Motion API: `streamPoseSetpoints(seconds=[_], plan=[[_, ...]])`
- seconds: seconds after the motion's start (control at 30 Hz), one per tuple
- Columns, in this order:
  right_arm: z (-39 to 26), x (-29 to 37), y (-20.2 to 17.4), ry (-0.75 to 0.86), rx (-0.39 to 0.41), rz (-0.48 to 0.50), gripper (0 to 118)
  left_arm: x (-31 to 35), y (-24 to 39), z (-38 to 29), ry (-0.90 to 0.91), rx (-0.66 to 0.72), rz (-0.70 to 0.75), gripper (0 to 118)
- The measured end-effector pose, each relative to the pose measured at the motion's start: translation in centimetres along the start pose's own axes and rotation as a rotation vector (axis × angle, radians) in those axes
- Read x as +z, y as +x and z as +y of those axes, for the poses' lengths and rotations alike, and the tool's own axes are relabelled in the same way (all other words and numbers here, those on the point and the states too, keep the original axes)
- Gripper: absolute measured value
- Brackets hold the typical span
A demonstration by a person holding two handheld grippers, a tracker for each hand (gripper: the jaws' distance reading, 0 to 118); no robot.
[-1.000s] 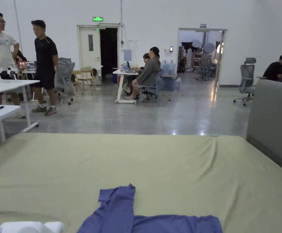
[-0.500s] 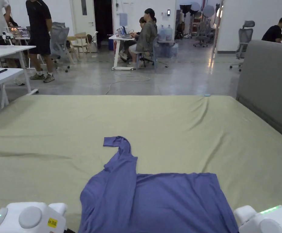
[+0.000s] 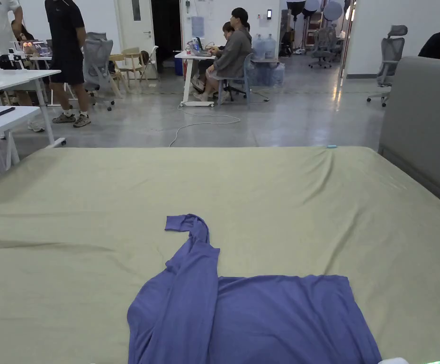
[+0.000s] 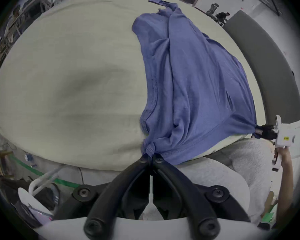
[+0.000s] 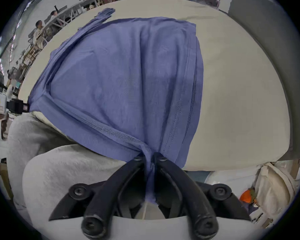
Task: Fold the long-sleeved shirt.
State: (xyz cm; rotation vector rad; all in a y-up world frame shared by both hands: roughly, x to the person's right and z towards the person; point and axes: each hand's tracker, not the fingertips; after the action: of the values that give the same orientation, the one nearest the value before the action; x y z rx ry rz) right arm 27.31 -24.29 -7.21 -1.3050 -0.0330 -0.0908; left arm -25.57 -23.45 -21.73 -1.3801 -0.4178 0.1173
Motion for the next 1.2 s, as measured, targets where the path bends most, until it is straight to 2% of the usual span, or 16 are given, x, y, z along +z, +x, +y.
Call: streamPoseSetpoints(seconds=[0.03,0.07,0.1,0.17,0.27,0.33,0.37,0.4,0.47,0.53,0.67,0.77,0.87,1.13,1.17,1.2], plan=[[0.5,0.5,0.4,-0.035,-0.014,0.025,15,0.9,0.2,0.3,0.007,-0.003,0.015,9],[0.9,1.3,0.9,-0.034,-0.045,0.072,31,2.3,0.5,0.6,0.063,-0.028,0.047,41],[1.2,2.5,1.0,0.007,-0.059,0.094,74,4.3,0.5,0.7,0.103,-0.047,0.03,93],[1.8,5.9,1.2,0.137,-0.069,0.061,110,9.2,0.4,0.5,0.327,-0.035,-0.047,114],[2.6,10.9,1.3,0.269,-0.113,0.115,110,12.4,0.9,-0.1,0.5,0.066,-0.043,113],[3.1,12.0,0.5,0.277,-0.123,0.115,110,12.2,1.6,-0.1,0.371,0.089,-0.018,101],[3.3,12.3,0.1,0.277,-0.131,0.122,106,11.6,2.1,-0.5,0.368,0.087,-0.003,62],[3.5,12.0,-0.4,0.265,-0.138,0.121,81,10.5,2.9,-0.5,0.372,0.045,0.03,0],[3.8,10.7,-1.4,0.262,-0.146,0.106,0,8.2,4.6,-0.1,0.344,0.017,0.099,0],[4.4,8.2,-1.9,0.262,-0.117,0.01,0,6.8,5.8,2.6,0.304,-0.001,-0.042,0],[5.7,6.0,-3.0,0.281,-0.179,0.18,0,5.5,9.3,13.1,0.411,-0.061,-0.068,0],[7.3,4.8,-3.1,0.289,-0.175,0.214,0,2.0,12.7,24.4,0.464,-0.121,0.012,96],[8.4,2.8,-3.5,0.321,-0.159,0.203,0,-3.4,15.2,34.8,0.493,-0.145,0.043,118],[7.6,-1.7,-0.9,0.399,-0.247,0.255,0,-17.6,15.9,50.7,0.276,0.023,0.137,114],[7.3,-1.1,-0.2,0.414,-0.241,0.251,0,-18.7,15.9,50.9,0.266,-0.001,0.163,106],[7.3,-1.0,-0.2,0.415,-0.221,0.234,0,-19.3,16.0,50.7,0.24,-0.033,0.19,78]])
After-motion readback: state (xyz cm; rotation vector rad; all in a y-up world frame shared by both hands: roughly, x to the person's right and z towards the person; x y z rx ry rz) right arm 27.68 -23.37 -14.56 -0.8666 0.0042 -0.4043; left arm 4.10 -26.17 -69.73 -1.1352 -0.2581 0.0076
